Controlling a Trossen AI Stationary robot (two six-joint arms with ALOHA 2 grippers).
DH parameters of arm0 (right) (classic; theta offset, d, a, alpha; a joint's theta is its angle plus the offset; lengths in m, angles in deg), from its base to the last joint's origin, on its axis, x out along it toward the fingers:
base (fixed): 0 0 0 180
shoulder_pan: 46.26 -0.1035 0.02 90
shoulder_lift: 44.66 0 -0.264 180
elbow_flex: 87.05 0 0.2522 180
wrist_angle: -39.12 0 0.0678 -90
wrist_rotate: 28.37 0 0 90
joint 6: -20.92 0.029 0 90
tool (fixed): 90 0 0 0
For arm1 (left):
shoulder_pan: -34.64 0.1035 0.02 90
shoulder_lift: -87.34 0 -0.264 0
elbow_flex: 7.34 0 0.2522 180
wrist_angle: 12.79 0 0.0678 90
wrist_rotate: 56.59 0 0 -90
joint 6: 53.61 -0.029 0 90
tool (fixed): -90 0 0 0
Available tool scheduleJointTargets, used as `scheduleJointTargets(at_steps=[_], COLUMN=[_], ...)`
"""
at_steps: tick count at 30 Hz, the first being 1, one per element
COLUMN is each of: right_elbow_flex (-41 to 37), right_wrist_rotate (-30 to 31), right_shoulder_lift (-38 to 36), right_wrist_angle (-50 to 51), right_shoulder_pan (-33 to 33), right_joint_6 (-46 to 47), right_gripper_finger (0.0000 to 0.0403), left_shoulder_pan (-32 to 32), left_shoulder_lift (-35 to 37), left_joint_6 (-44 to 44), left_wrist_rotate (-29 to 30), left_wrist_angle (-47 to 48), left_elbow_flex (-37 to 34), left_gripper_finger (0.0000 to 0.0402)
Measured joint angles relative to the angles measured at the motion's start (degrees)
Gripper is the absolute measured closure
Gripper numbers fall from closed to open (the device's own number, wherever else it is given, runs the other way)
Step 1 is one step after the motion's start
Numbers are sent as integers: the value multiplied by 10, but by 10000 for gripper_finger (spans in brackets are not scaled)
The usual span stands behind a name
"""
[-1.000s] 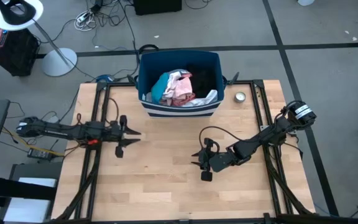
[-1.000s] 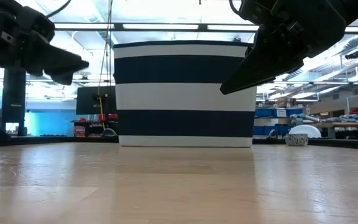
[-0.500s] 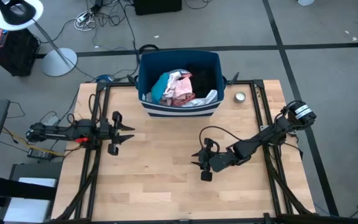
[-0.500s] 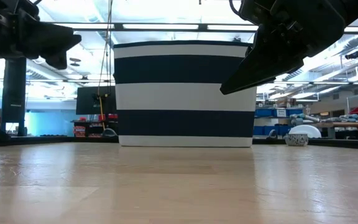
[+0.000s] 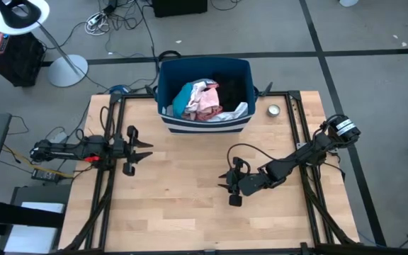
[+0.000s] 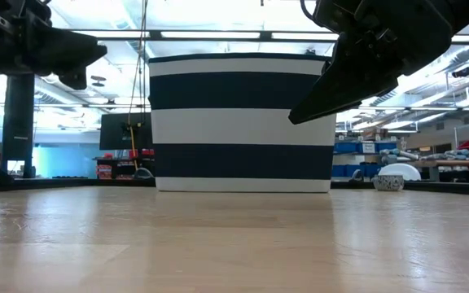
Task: Sort clothes
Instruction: Return to Home Position
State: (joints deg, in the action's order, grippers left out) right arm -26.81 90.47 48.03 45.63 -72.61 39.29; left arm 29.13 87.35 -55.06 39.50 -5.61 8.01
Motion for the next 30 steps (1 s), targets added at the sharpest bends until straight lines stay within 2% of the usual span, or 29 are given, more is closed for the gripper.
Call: scheduleJointTargets(at_steps=[8, 12, 24, 30], right_elbow_flex=[0, 0, 0, 0], right_wrist_rotate=[0, 0, 2, 51], right_shoulder_lift=[0, 0, 0, -3], right_wrist_angle=[-2, -3, -5, 52], right_shoulder_pan=[0, 0, 3, 12], right_joint_6=[0, 0, 17, 56], right_gripper_finger=[266, 266, 266, 266], left_shoulder_pan=[0, 0, 0, 0], left_shoulder_lift=[0, 0, 0, 0], left_joint_6=[10, 21, -27, -28], left_wrist_rotate=[-38, -39, -38, -38], left_wrist_angle=[23, 60, 57, 57], left_elbow_flex=[-10, -11, -11, -11], left_gripper_finger=[270, 270, 270, 270])
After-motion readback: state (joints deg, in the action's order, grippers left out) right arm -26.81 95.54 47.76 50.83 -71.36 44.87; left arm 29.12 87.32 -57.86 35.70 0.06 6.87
